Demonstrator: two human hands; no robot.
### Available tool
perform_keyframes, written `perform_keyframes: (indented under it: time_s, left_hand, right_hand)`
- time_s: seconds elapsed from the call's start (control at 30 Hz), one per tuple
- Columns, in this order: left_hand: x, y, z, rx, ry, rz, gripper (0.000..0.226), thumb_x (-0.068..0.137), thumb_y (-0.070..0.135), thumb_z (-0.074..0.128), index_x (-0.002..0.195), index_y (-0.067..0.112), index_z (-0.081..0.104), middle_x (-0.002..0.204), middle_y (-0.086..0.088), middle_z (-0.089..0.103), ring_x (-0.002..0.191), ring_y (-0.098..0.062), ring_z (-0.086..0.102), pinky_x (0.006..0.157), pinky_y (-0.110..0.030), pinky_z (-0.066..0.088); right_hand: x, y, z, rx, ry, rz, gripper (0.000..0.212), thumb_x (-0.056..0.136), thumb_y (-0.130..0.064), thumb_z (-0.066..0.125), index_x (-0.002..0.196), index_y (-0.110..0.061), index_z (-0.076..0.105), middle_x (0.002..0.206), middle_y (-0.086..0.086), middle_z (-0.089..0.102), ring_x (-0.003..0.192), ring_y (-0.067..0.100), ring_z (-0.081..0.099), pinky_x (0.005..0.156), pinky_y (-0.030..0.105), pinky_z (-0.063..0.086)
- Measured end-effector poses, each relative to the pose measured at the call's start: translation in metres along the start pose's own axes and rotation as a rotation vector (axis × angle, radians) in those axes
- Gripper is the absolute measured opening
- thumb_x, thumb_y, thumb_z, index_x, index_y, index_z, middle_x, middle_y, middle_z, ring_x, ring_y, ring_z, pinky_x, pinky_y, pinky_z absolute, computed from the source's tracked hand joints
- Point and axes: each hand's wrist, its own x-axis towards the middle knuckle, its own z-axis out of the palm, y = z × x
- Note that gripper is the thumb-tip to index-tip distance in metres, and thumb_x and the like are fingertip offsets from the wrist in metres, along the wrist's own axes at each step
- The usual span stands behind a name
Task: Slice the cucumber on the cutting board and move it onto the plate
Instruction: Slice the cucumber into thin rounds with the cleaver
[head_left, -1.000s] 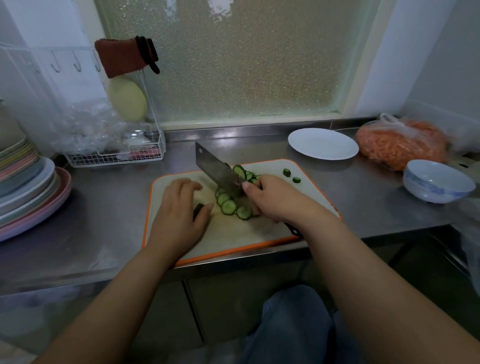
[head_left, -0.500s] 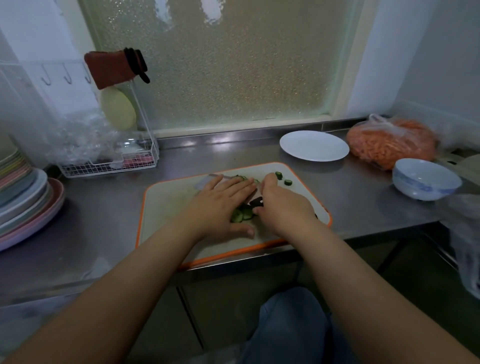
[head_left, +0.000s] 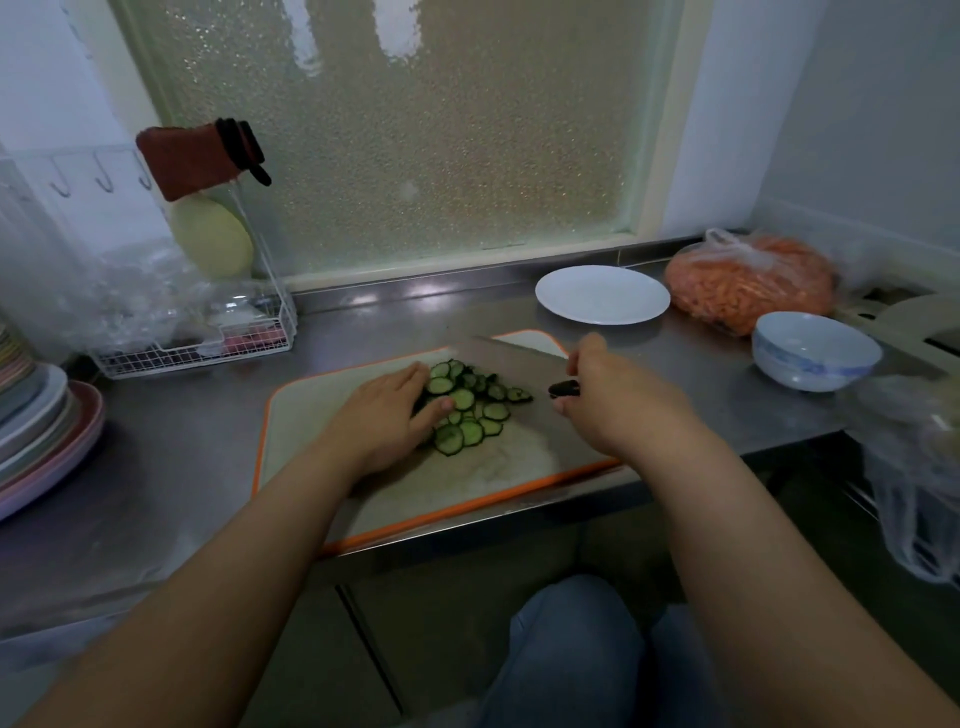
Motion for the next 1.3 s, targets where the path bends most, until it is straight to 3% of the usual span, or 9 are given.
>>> perform_keyframes:
  time_s: [0.13, 0.23, 0.3, 0.37, 0.67, 0.9, 1.07, 1.2, 1.3]
  left_hand:
    - [-0.012, -0.008, 0.0, -0.179, 0.334, 0.018, 0.056, 0.092, 0.051, 0.029, 0.123, 0.016, 0.059, 0.129, -0.006, 0.057, 0.119, -0.026, 0.051, 0.101, -0.035, 0.038]
    - [-0.034, -0.014, -0.004, -0.288, 0.529, -0.058, 0.013, 0.089, 0.032, 0.058, 0.093, 0.02, 0.059, 0.095, 0.003, 0.058, 0.084, -0.016, 0.055, 0.072, -0.028, 0.04]
    - [-0.049, -0.02, -0.003, -0.315, 0.465, -0.063, 0.016, 0.082, 0.036, 0.064, 0.082, 0.023, 0.054, 0.085, 0.006, 0.054, 0.075, -0.012, 0.051, 0.065, -0.024, 0.034]
    - [-0.061, -0.028, 0.004, -0.334, 0.357, -0.01, 0.02, 0.076, 0.046, 0.06, 0.08, 0.028, 0.051, 0.086, 0.008, 0.049, 0.078, -0.012, 0.05, 0.068, -0.026, 0.038]
    - [-0.065, -0.036, 0.023, -0.328, 0.39, 0.001, 0.018, 0.076, 0.017, 0.069, 0.085, 0.026, 0.056, 0.09, 0.007, 0.047, 0.085, -0.015, 0.048, 0.073, -0.032, 0.044]
    - [-0.055, -0.032, 0.024, -0.334, 0.482, -0.006, 0.011, 0.083, 0.021, 0.066, 0.08, 0.021, 0.055, 0.081, 0.007, 0.049, 0.073, -0.008, 0.045, 0.063, -0.022, 0.036]
    - [-0.055, -0.032, 0.025, -0.32, 0.483, 0.029, 0.011, 0.082, 0.016, 0.067, 0.079, 0.02, 0.057, 0.08, 0.008, 0.047, 0.071, -0.006, 0.041, 0.063, -0.009, 0.031]
    - [-0.055, -0.032, 0.026, -0.332, 0.482, 0.047, 0.011, 0.082, 0.016, 0.066, 0.079, 0.02, 0.056, 0.08, 0.008, 0.048, 0.072, -0.008, 0.043, 0.063, -0.018, 0.03]
    - [-0.055, -0.032, 0.026, -0.349, 0.475, 0.052, 0.013, 0.083, 0.016, 0.065, 0.079, 0.022, 0.055, 0.08, 0.009, 0.047, 0.072, -0.009, 0.044, 0.063, -0.012, 0.031]
  right_hand:
    - [0.009, -0.01, 0.012, 0.252, -0.002, -0.015, 0.027, 0.097, -0.034, 0.047, 0.118, -0.016, 0.048, 0.118, 0.006, 0.06, 0.109, 0.029, 0.057, 0.086, 0.037, 0.045]
    - [0.013, -0.022, 0.028, 0.476, -0.053, -0.074, 0.015, 0.097, -0.036, 0.048, 0.1, -0.022, 0.052, 0.084, -0.002, 0.058, 0.078, 0.021, 0.058, 0.066, 0.029, 0.046]
    - [0.012, -0.032, 0.036, 0.531, -0.138, -0.091, 0.014, 0.097, -0.032, 0.048, 0.086, -0.023, 0.051, 0.069, -0.004, 0.05, 0.058, 0.017, 0.049, 0.05, 0.025, 0.039]
    - [0.011, -0.044, 0.045, 0.5, -0.204, -0.108, 0.02, 0.097, -0.029, 0.048, 0.077, -0.024, 0.048, 0.066, -0.001, 0.049, 0.054, 0.018, 0.048, 0.047, 0.024, 0.038]
    - [0.012, -0.08, 0.074, 0.309, -0.36, -0.148, 0.021, 0.095, -0.029, 0.049, 0.096, -0.013, 0.061, 0.082, 0.007, 0.058, 0.077, 0.025, 0.057, 0.065, 0.027, 0.043]
    - [0.013, -0.086, 0.069, 0.084, -0.329, -0.188, 0.019, 0.092, -0.028, 0.048, 0.077, -0.016, 0.051, 0.074, 0.001, 0.053, 0.069, 0.021, 0.054, 0.053, 0.026, 0.035]
    - [0.011, -0.091, 0.074, 0.032, -0.23, -0.207, 0.015, 0.092, -0.023, 0.049, 0.099, -0.013, 0.058, 0.092, 0.009, 0.059, 0.091, 0.029, 0.059, 0.067, 0.031, 0.041]
    - [0.008, -0.091, 0.065, 0.032, -0.207, -0.207, 0.017, 0.092, -0.021, 0.048, 0.102, -0.012, 0.059, 0.092, 0.008, 0.057, 0.089, 0.029, 0.057, 0.068, 0.031, 0.04]
    - [0.006, -0.092, 0.058, 0.02, -0.191, -0.218, 0.013, 0.093, -0.02, 0.048, 0.099, -0.013, 0.057, 0.087, 0.006, 0.052, 0.082, 0.027, 0.053, 0.066, 0.03, 0.038]
